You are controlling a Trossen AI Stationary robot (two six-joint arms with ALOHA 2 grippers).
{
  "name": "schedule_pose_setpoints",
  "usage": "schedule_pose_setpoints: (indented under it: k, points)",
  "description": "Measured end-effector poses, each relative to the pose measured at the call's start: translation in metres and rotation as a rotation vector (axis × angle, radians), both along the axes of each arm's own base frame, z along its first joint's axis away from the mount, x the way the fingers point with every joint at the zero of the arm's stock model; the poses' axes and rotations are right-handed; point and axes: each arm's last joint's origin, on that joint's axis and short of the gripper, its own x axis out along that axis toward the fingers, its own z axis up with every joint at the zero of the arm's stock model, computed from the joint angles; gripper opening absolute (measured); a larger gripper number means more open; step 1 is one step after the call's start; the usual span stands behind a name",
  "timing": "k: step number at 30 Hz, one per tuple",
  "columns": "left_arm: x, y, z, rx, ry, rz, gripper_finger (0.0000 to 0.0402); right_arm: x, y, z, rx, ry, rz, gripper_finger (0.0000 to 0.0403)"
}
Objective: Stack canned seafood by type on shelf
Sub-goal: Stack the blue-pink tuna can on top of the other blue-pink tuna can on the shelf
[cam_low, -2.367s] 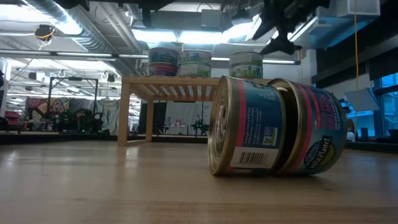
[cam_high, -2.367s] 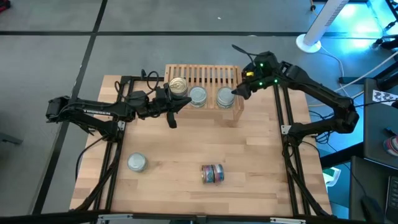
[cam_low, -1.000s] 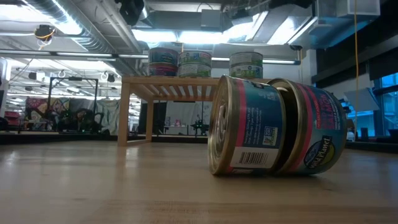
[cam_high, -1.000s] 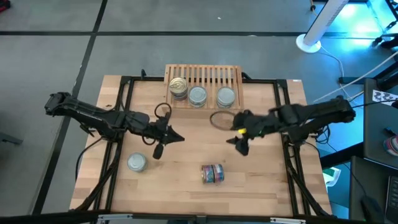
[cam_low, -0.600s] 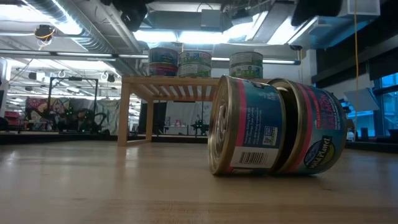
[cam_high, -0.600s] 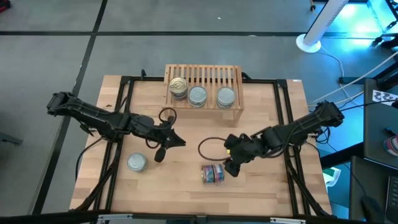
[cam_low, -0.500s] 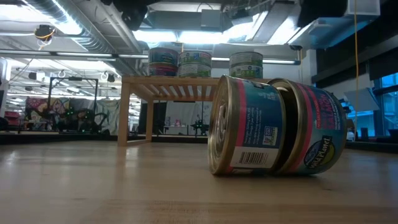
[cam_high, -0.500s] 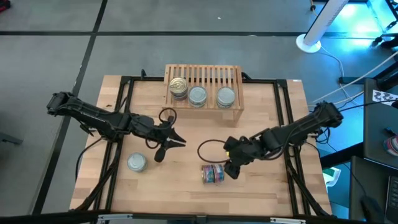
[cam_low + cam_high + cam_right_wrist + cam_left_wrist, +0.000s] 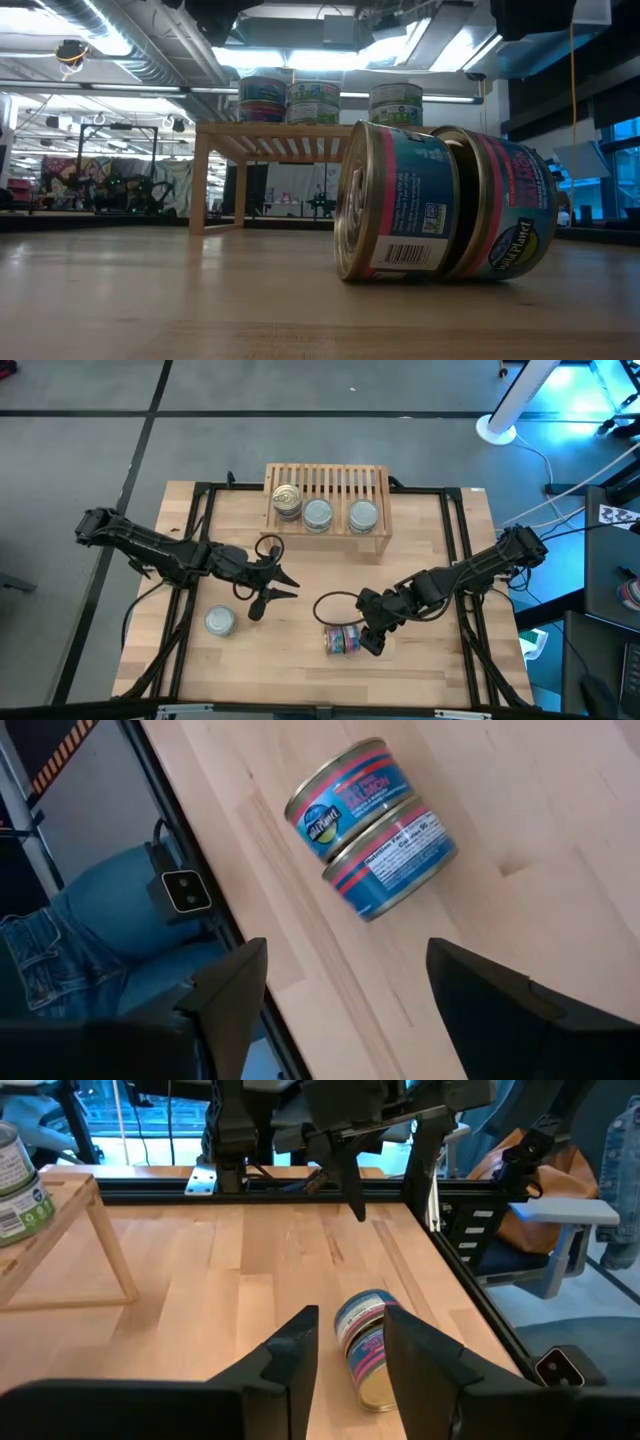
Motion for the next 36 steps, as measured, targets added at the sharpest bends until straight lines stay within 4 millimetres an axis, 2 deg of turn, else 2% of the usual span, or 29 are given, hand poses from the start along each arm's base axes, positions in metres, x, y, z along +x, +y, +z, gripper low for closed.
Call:
schedule_pose_setpoints:
  k: [5, 9, 18, 29, 36]
  points:
    - [0.0, 0.0, 0.0, 0.0, 0.0, 0.0, 0.0109, 0.0, 0.0, 0.0, -0.009, -0.004, -0.007, 0.0276]
    - [0.0, 0.0, 0.0, -0.006, 0.001, 0.002, 0.0106, 0.002, -0.001, -0.003, -0.015, 0.007, -0.085, 0.0276]
    - [0.0, 0.0, -0.001, -0.004, 0.007, 0.003, 0.0109, 0.016, 0.004, -0.022, 0.016, 0.071, -0.262, 0.0276]
    - [-0.002, 0.0, -0.005, 0.004, 0.053, 0.004, 0.0109, 0.032, 0.012, -0.049, 0.01, 0.111, -0.261, 0.0276]
    - [-0.002, 0.0, -0.005, 0.004, 0.053, 0.004, 0.0109, 0.035, 0.014, -0.057, 0.015, 0.14, -0.301, 0.0276]
